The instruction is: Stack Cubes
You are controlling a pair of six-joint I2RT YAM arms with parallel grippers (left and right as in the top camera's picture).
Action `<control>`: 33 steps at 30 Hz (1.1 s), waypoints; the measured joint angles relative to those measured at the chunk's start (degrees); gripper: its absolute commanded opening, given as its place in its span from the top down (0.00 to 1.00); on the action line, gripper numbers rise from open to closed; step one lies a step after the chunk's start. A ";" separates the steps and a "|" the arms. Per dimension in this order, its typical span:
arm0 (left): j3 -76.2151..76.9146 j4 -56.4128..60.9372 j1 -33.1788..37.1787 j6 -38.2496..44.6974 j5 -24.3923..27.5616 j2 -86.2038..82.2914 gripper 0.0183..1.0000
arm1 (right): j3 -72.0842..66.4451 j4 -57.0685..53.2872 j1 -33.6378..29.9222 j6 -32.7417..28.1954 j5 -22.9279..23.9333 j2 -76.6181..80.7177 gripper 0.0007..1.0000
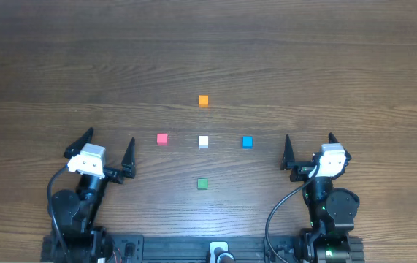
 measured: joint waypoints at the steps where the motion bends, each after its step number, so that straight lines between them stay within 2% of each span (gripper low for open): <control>1: 0.00 0.00 0.00 0.00 0.00 0.00 0.00 | 0.00 0.02 0.00 -0.02 0.00 0.00 0.01; 28: 0.00 -0.02 0.00 0.00 -1.38 0.00 0.00 | 0.00 0.02 0.00 0.00 0.00 0.00 0.01; 33: 0.00 -0.07 0.00 0.15 -3.28 0.00 0.00 | 0.00 0.00 0.00 -0.04 0.00 0.00 0.01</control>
